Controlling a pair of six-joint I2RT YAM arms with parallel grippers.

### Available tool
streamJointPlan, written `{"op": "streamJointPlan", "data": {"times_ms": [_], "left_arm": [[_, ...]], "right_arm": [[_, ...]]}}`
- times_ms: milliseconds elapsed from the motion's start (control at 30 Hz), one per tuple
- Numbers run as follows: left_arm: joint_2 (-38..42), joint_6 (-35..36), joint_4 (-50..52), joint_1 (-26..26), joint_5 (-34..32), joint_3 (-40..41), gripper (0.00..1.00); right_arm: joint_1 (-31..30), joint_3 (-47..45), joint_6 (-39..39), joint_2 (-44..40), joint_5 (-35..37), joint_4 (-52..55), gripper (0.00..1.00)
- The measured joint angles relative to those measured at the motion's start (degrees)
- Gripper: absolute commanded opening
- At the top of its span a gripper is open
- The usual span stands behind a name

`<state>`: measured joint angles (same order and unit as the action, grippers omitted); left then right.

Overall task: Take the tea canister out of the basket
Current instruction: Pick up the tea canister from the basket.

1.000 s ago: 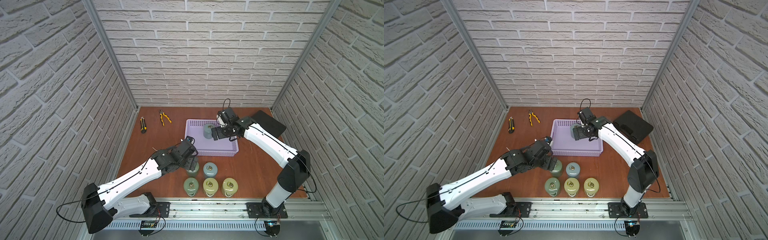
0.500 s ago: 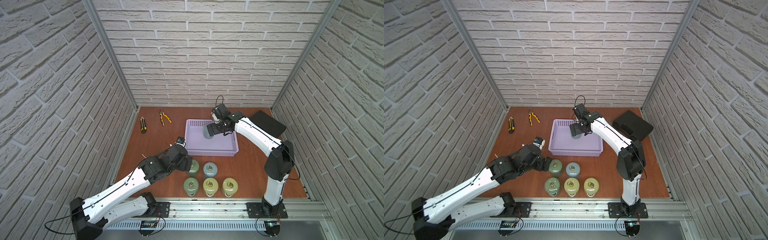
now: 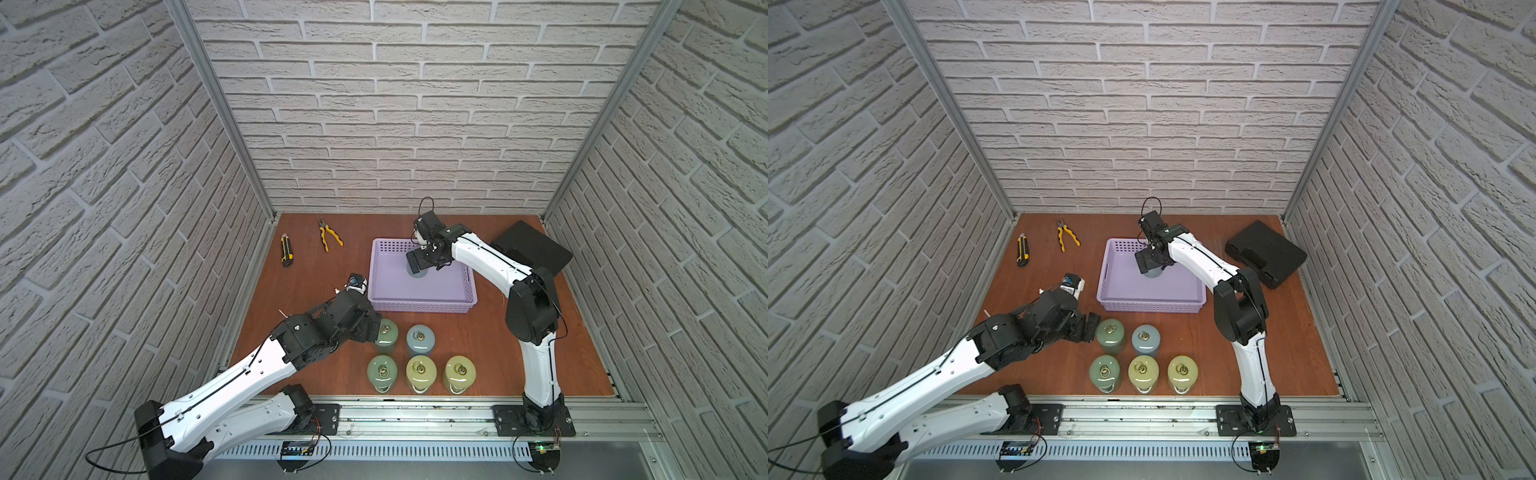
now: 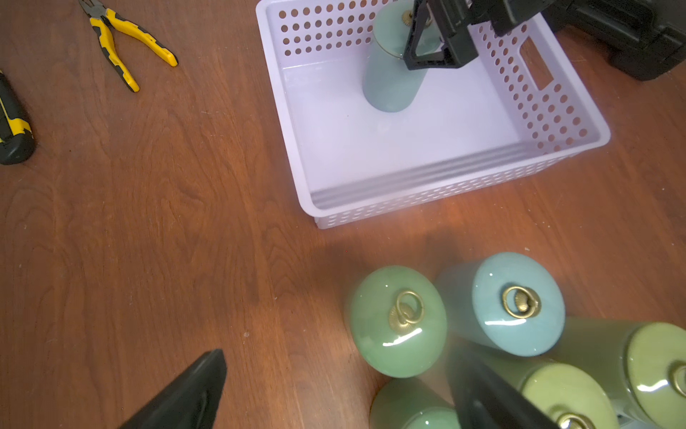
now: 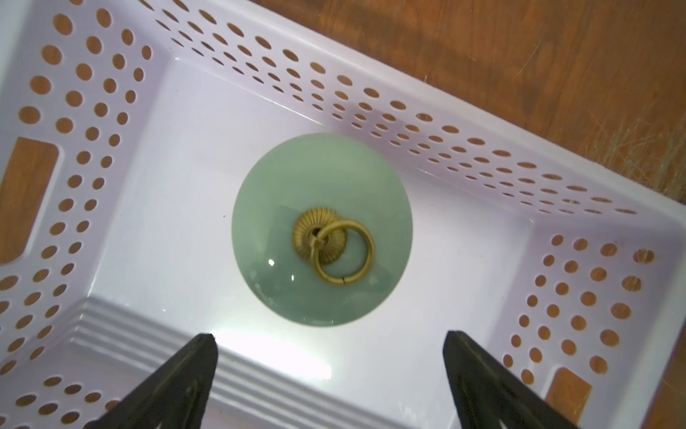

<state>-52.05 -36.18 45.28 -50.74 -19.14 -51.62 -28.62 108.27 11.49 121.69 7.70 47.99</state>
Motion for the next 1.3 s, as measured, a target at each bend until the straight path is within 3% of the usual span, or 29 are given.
{"op": "streamJointPlan", "data": {"times_ms": [400, 900, 1167, 1300], "left_arm": [[2.29, -2.03, 1.99, 0.07, -0.37, 0.00, 0.98], [2.27, -2.49, 2.43, 0.37, -2.10, 0.26, 0.98], [2.27, -2.62, 2.67, 0.46, -2.27, 0.26, 0.98], [2.29, -2.67, 2.78, 0.48, -2.34, 0.26, 0.98]], "right_arm": [[0.24, 8.00, -0.39, 6.40, 0.22, -0.68, 1.00], [1.05, 9.18, -0.37, 9.64, 0.15, -0.61, 0.98], [1.03, 9.31, -0.37, 9.94, -0.85, -0.63, 0.88], [1.05, 9.62, -0.28, 10.12, -1.07, -0.50, 0.77]]}}
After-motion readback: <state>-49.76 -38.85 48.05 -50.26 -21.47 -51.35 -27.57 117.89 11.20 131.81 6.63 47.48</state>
